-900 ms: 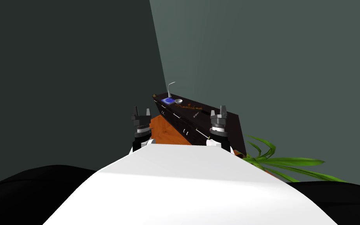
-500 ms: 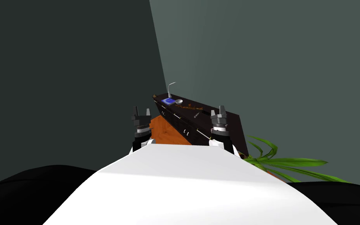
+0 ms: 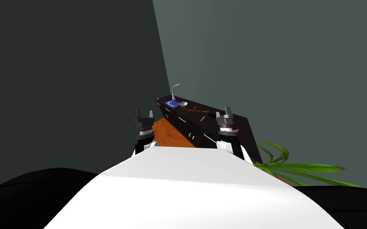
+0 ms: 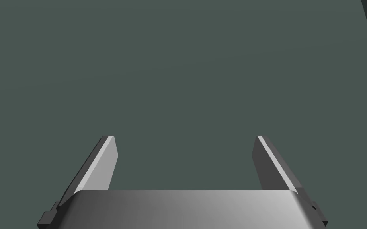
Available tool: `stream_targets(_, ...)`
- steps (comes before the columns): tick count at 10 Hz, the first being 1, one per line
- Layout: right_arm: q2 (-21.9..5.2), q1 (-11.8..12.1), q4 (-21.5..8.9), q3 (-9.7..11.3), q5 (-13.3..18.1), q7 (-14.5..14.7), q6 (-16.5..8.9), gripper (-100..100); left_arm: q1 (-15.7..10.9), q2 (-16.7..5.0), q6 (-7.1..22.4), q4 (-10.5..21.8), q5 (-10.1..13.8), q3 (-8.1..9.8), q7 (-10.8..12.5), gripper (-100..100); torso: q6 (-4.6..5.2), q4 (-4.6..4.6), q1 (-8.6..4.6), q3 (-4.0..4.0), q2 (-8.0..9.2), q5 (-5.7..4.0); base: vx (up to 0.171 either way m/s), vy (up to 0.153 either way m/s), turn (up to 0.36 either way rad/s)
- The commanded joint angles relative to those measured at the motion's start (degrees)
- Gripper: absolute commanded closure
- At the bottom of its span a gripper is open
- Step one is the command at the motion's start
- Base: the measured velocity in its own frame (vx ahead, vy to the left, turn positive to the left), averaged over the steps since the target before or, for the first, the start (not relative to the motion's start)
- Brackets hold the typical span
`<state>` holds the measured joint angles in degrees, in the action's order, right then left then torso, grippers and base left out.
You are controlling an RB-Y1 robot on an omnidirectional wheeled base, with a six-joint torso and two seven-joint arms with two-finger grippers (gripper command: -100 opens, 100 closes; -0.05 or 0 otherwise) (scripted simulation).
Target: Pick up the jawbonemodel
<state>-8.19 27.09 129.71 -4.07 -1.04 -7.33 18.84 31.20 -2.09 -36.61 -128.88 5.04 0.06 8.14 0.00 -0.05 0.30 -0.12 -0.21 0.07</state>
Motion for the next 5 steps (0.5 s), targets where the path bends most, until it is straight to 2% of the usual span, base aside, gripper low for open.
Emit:
stream_targets(1, -0.9, -0.9, -0.2, -1.5, -0.8, -2.8, -2.0, -100, 0.0, 0.0, 0.0, 0.0, 0.0, 0.0, 0.0, 0, 0.0, 0.0, 0.0, 0.0, 0.0, 0.0, 0.049, 0.059, -0.009)
stream_targets(2, -1.6, -1.7, -0.4, -2.8, -1.4, -4.3, -3.8, -100, 0.0, 0.0, 0.0, 0.0, 0.0, 0.0, 0.0, 0, 0.0, 0.0, -0.06, 0.0, 0.0, -0.02, 0.069, 0.082, -0.016)
stream_targets(3, -1.6, -1.7, -0.4, -2.8, -1.4, -5.1, -3.8, -100, 0.0, 0.0, 0.0, 0.0, 0.0, 0.0, 0.0, 0, 0.0, -0.01, -0.01, -0.03, -0.05, -0.01, 0.057, 0.067, -0.011)
stream_targets(4, -2.2, -2.6, -0.6, -4.1, -2.1, -7.2, -5.8, -100, 0.0, 0.0, 0.0, 0.0, 0.0, 0.0, 0.0, 0, 0.0, -0.01, -0.05, -0.02, -0.03, -0.01, 0.059, 0.073, -0.011)
stream_targets(5, -2.2, -2.6, -0.6, -4.1, -2.1, -7.6, -5.8, -100, 0.0, 0.0, 0.0, 0.0, 0.0, 0.0, 0.0, 0, 0.0, -0.01, -0.03, -0.02, -0.04, -0.02, 0.04, 0.062, -0.009)
